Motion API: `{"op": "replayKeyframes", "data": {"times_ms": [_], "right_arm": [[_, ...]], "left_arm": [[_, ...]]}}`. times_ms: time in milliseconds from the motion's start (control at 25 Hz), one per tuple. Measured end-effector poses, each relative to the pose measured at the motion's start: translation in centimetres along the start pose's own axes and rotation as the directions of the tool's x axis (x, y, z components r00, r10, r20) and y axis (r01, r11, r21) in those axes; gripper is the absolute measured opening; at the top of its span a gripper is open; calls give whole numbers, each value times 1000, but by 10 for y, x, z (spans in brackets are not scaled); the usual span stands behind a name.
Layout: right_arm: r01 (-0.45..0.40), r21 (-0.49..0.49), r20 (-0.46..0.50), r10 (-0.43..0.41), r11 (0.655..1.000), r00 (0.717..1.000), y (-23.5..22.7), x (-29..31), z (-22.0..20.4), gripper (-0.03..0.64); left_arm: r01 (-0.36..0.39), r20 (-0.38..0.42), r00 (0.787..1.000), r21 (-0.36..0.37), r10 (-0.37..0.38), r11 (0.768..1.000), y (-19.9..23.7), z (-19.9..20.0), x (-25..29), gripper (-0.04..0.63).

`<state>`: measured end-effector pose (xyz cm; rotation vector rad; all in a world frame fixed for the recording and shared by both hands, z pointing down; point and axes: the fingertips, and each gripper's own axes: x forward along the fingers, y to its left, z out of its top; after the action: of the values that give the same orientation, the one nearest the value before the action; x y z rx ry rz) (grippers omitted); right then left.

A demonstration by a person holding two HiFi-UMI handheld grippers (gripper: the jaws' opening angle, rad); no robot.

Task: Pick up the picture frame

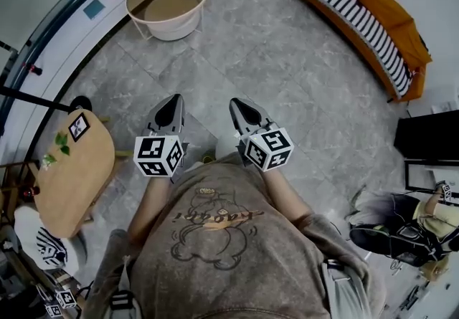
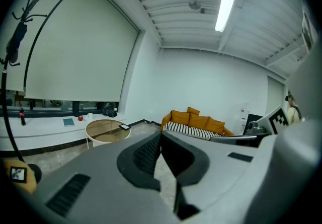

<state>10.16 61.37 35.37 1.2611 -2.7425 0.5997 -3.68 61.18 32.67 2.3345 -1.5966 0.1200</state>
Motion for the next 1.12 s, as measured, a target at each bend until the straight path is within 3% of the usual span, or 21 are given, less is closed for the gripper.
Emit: {"op": "replayKeyframes", "data": {"times_ms": [560,1120], "right_arm": [[-2,-9,-6,2,1000,1000,-4,34,-5,20],[25,35,-15,-24,999,1000,-46,77,5,20]], "left_arm": [[4,4,1000,1,-4,1000,24,-2,18,18],[28,-19,999,-1,-28,1000,41,6,74,18]]}}
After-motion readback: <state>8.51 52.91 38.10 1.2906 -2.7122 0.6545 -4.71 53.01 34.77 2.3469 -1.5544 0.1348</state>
